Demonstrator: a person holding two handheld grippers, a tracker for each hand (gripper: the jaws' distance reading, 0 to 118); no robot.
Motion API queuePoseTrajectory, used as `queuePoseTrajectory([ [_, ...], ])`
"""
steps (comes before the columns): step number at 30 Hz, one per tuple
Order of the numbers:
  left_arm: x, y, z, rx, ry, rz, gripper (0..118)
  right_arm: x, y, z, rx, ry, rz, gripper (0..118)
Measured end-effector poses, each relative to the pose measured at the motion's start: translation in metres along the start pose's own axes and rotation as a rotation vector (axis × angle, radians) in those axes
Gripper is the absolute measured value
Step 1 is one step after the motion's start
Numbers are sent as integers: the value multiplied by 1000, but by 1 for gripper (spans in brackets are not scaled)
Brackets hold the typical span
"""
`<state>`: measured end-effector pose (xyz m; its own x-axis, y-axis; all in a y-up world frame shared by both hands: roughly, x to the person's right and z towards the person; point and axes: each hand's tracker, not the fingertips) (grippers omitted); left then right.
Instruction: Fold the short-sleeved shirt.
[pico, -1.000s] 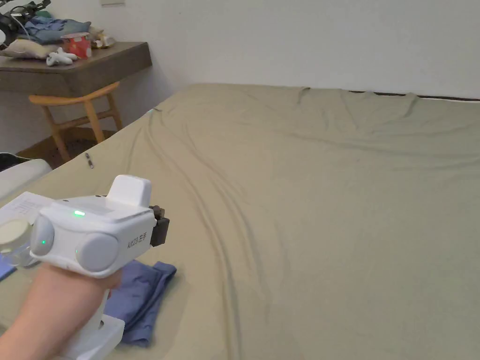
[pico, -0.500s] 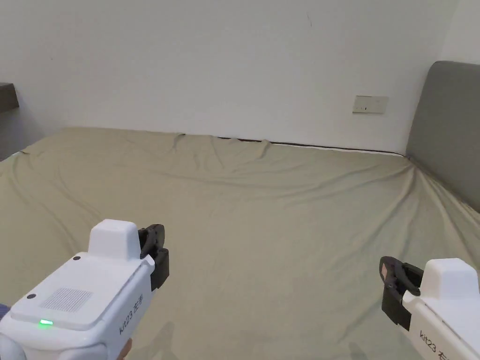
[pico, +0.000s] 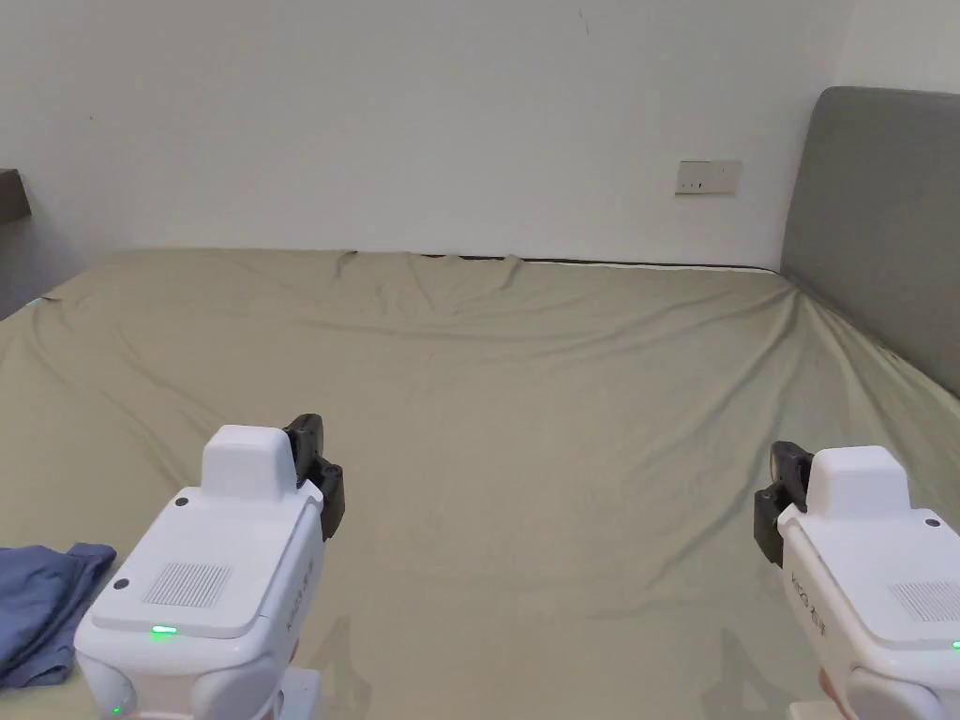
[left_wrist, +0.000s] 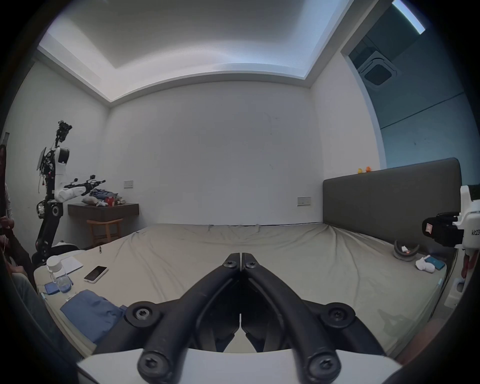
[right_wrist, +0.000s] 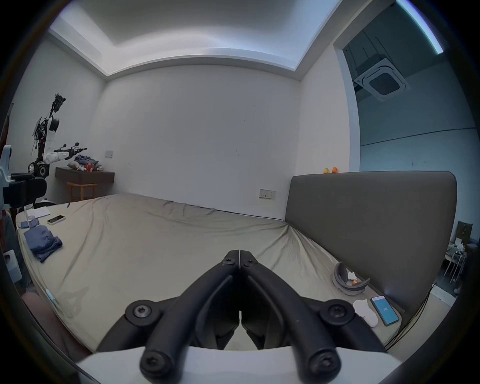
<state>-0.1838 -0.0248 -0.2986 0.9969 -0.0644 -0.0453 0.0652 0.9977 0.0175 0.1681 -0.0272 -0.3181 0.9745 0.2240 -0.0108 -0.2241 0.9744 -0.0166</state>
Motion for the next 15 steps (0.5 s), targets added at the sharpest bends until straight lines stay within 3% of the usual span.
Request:
queuePoseTrajectory([
  [1,6,0,-1,2,6,-45,0,-3,-2,1,6,-3,17,0],
  [4,8,2,1,-2,9,28,0,-11,-4,1,0,1,37,0],
  [8,10,-1,2,23,61,-11,0,-17,-7,-2,1,-10,10,3],
  [9,10,-3,1,23,68,-16,0,-17,-9,-3,-4,-8,6,11],
  [10,11,-3,1,19,76,-21,0,-18,-13,-5,-16,-7,6,26],
  [11,11,-5,-1,13,77,-24,6,-21,-12,-5,-29,-5,8,58],
  [12,11,-7,-2,8,77,-27,18,-21,-15,-7,-46,0,0,84],
  [13,12,-8,-2,9,89,-31,38,-21,-17,-9,-69,9,-22,101],
  [14,13,-8,-1,18,118,-36,55,-20,-21,-10,-97,7,-65,108],
  [15,12,-7,-1,29,129,-37,64,-23,-20,-12,-96,-2,-72,110],
])
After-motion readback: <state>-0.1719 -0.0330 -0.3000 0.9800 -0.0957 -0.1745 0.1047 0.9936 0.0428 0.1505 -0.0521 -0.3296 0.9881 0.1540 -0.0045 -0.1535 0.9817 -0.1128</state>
